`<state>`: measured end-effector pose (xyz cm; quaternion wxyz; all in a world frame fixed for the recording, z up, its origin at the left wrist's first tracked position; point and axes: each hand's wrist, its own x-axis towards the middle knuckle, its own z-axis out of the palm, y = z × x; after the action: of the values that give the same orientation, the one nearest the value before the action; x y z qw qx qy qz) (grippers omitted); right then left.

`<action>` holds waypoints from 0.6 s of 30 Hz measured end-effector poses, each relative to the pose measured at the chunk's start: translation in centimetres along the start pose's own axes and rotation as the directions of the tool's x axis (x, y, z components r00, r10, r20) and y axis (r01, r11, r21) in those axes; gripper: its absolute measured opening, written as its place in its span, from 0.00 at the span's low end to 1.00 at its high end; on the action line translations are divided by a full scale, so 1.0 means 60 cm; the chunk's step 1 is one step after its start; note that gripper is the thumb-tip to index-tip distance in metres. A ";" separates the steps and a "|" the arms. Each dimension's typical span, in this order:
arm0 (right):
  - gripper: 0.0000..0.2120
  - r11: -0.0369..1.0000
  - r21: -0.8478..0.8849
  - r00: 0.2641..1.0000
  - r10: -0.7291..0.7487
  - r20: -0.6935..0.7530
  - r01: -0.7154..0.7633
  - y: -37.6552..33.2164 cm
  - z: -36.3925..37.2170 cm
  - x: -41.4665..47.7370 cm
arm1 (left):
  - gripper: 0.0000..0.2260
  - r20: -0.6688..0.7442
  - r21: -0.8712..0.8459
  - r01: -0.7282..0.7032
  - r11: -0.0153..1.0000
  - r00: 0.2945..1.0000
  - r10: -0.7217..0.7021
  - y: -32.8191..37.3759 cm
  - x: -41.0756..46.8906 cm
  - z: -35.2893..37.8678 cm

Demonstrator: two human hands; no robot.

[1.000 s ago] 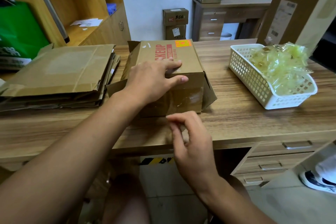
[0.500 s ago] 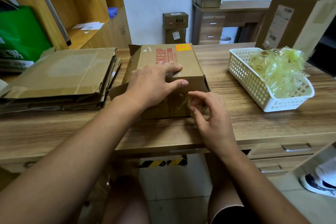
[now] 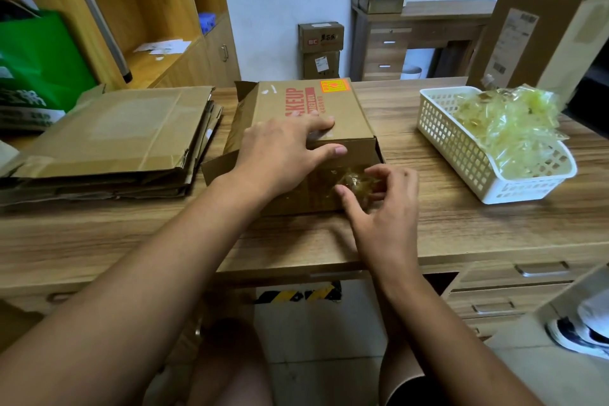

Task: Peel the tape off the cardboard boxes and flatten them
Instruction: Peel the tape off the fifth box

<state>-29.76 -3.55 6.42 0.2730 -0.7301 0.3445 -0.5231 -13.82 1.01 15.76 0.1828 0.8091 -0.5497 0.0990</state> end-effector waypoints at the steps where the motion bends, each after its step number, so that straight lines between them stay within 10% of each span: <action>1: 0.16 1.000 -0.005 1.000 0.006 -0.020 -0.006 0.000 0.004 0.004 | 0.27 0.005 0.016 -0.007 1.000 1.000 0.007 0.002 0.000 0.000; 10: 0.12 0.998 0.050 0.995 -0.035 -0.098 0.040 0.019 -0.002 0.011 | 0.21 0.310 -0.053 -0.088 0.995 0.946 0.100 -0.039 0.010 -0.044; 18: 0.11 0.981 0.079 0.978 -0.168 -0.122 0.178 0.013 0.001 -0.006 | 0.23 0.191 -0.031 -0.117 0.993 0.974 0.121 -0.030 0.000 -0.025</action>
<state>-29.96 -3.76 5.61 0.2388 -0.7132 0.2708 -0.6008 -12.07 2.23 16.78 0.1303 0.7787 -0.6132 0.0258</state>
